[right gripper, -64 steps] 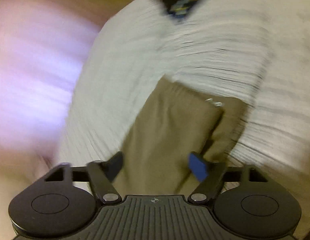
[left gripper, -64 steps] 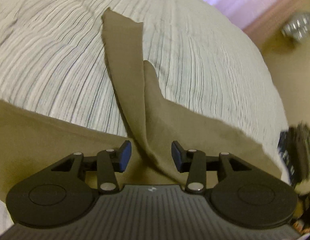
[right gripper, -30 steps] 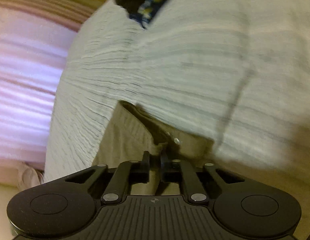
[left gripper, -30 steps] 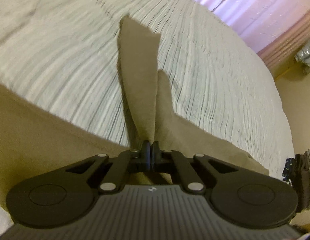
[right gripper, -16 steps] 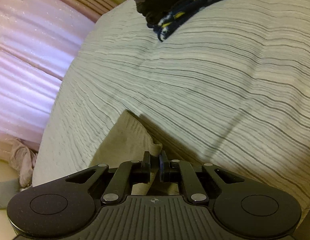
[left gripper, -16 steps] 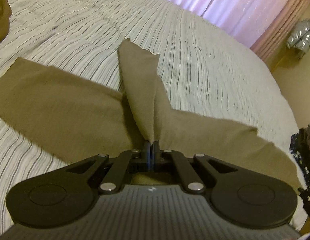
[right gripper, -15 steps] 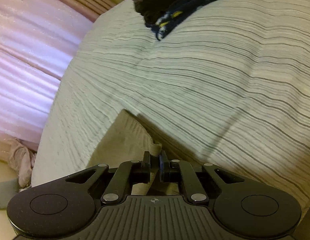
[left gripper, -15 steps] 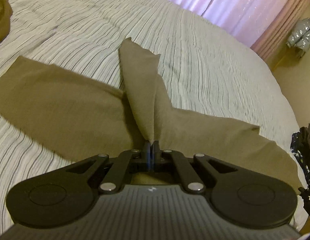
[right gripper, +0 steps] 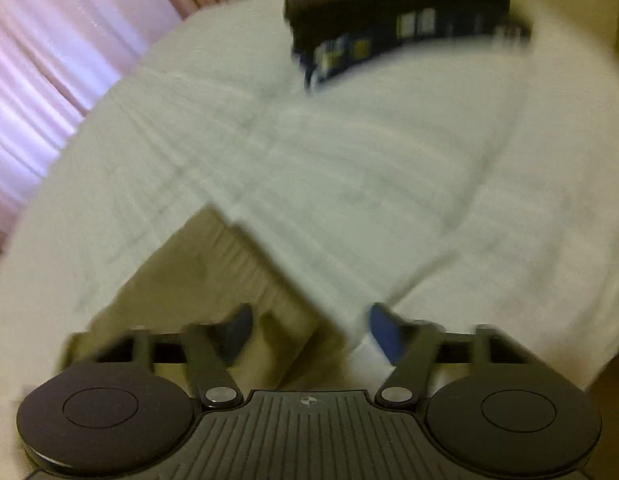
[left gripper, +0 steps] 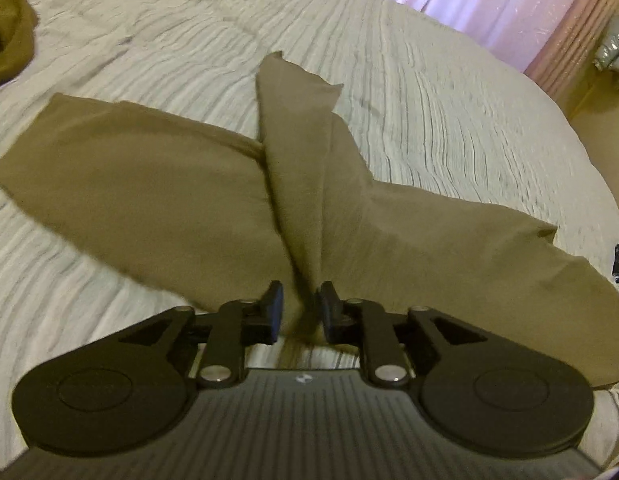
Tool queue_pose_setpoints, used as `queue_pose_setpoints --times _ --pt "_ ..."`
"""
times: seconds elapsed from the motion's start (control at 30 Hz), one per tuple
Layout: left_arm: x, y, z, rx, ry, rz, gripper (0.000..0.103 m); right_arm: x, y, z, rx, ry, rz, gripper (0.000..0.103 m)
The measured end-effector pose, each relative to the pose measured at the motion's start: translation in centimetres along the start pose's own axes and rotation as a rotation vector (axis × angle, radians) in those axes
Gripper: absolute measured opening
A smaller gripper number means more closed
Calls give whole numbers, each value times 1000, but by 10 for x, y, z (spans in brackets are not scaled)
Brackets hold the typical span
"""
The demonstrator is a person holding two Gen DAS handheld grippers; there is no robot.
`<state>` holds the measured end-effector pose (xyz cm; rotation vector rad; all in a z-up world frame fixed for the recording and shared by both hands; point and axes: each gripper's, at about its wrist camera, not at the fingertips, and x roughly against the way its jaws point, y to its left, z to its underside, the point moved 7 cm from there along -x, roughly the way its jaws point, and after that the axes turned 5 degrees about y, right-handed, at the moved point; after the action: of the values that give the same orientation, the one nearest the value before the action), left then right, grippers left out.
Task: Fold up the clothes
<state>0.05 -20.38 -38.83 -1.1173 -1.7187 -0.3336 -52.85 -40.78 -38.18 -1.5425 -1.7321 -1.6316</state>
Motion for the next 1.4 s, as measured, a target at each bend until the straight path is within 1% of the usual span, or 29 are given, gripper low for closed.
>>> queue_pose_setpoints --times 0.13,0.27,0.37,0.47,0.53,0.6,0.77,0.83,0.87,1.0,1.1,1.17,1.2,1.23,1.27,1.3,1.33,1.4 --pt "27 17 -10 42 -41 -2 15 3 29 6 93 -2 7 69" --pt "28 44 -31 76 -90 -27 15 6 59 12 185 -2 14 69" --pt "12 67 -50 98 -108 -45 15 -20 94 35 243 38 -2 69" --pt "-9 101 -69 100 -99 -72 15 -46 130 58 301 77 -19 69" --pt "-21 124 -84 98 -100 -88 14 -59 161 69 344 84 -47 69" --pt "-28 149 -103 107 -106 -103 10 -73 192 79 374 97 -52 69" --pt "-20 208 -148 157 -113 -162 10 -126 267 116 409 185 -112 69" --pt "-3 227 -159 177 -115 -170 11 -153 298 134 392 241 -160 69" --pt "6 235 -161 189 -112 -161 11 -165 313 144 378 269 -187 69" --pt "32 259 -151 247 -72 -108 11 -217 365 179 255 421 -316 69" --pt "43 271 -136 323 -47 -67 11 -251 389 202 154 504 -346 69" --pt "46 277 -128 385 -39 -36 11 -271 395 212 89 545 -332 69" --pt "47 280 -125 413 -36 -21 11 -278 399 217 63 561 -336 67" --pt "47 283 -121 441 -33 -6 11 -282 404 221 54 572 -347 28" --pt "48 286 -118 463 -30 6 11 -282 410 223 65 573 -364 4" --pt "49 289 -116 477 -28 13 11 -279 416 222 99 562 -364 4" --pt "50 291 -114 489 -26 23 11 -270 428 222 167 518 -382 2" --pt "54 296 -111 508 -25 48 11 -240 459 227 379 414 -426 2"
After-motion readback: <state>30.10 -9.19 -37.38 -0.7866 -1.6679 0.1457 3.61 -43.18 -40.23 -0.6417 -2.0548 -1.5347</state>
